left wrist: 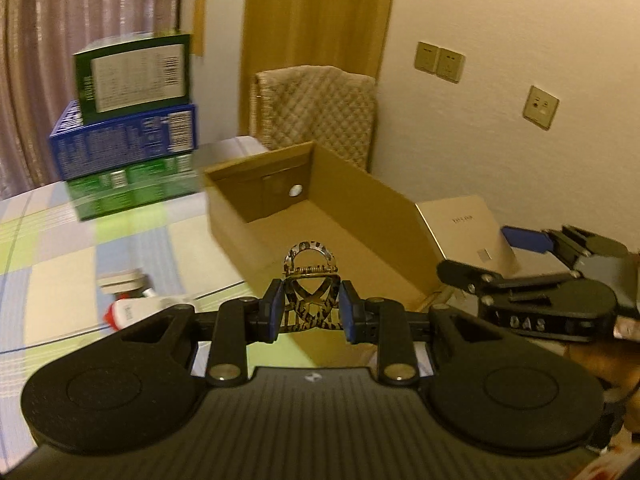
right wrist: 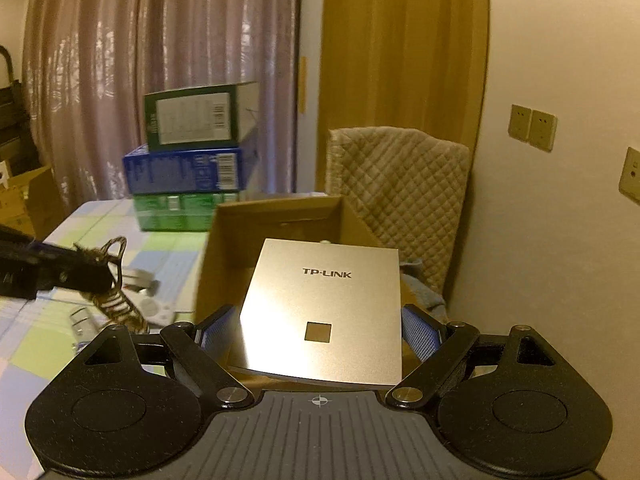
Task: Organize rigid objects
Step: 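Carry the panel and keychain in both tools over the cardboard box, then open the left tool to drop the keychain while the right tool releases the panel into the box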
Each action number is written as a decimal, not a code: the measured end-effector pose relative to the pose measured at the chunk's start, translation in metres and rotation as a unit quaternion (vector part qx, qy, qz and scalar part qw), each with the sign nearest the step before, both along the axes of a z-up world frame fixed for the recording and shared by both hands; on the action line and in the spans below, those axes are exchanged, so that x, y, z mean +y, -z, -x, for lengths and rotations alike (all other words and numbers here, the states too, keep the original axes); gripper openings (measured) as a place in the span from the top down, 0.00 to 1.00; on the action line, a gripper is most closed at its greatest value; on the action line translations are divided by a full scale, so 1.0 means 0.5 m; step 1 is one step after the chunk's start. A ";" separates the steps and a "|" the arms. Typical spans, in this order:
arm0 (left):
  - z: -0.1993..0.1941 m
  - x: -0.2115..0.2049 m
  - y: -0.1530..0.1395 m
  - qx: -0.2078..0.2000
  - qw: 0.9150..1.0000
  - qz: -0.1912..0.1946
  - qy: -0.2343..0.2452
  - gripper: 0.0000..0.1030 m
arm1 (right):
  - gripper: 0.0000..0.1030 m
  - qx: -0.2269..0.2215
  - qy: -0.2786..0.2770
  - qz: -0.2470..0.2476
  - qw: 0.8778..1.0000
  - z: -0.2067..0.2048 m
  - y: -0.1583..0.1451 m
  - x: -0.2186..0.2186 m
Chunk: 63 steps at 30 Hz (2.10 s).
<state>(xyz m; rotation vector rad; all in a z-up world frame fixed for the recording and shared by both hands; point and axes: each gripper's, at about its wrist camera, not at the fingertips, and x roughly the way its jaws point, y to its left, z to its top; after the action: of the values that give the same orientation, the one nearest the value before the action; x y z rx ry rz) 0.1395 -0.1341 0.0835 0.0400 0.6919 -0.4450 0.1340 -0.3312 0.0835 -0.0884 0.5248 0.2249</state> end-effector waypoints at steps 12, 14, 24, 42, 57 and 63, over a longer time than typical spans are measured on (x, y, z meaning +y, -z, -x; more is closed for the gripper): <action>-0.071 -0.115 0.046 0.010 1.000 -0.011 0.025 0.76 | 0.18 0.042 -0.004 -0.015 0.999 -0.098 0.012 -0.094; -0.080 -0.125 0.055 0.015 0.999 -0.011 0.029 0.76 | 0.18 0.044 -0.004 -0.014 0.999 -0.107 0.016 -0.101; -0.106 -0.153 0.082 0.023 0.999 -0.013 0.042 0.69 | 0.18 0.055 0.003 -0.020 0.998 -0.133 0.031 -0.115; -0.054 -0.078 0.056 0.015 1.000 -0.002 -0.016 0.66 | 0.18 0.069 -0.012 -0.031 0.997 -0.137 0.040 -0.088; -0.050 -0.060 0.066 0.020 0.999 0.005 -0.026 0.66 | 0.18 0.079 -0.012 -0.025 0.996 -0.158 0.056 -0.075; -0.046 -0.046 0.070 0.019 0.999 0.002 -0.039 0.65 | 0.17 0.062 -0.002 -0.066 0.996 -0.165 0.057 -0.092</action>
<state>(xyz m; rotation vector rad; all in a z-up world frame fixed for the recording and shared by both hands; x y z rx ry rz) 0.1625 -0.1573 0.0486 0.0001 0.7272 -0.3740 0.2166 -0.3771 0.0550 0.0537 0.6315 0.2704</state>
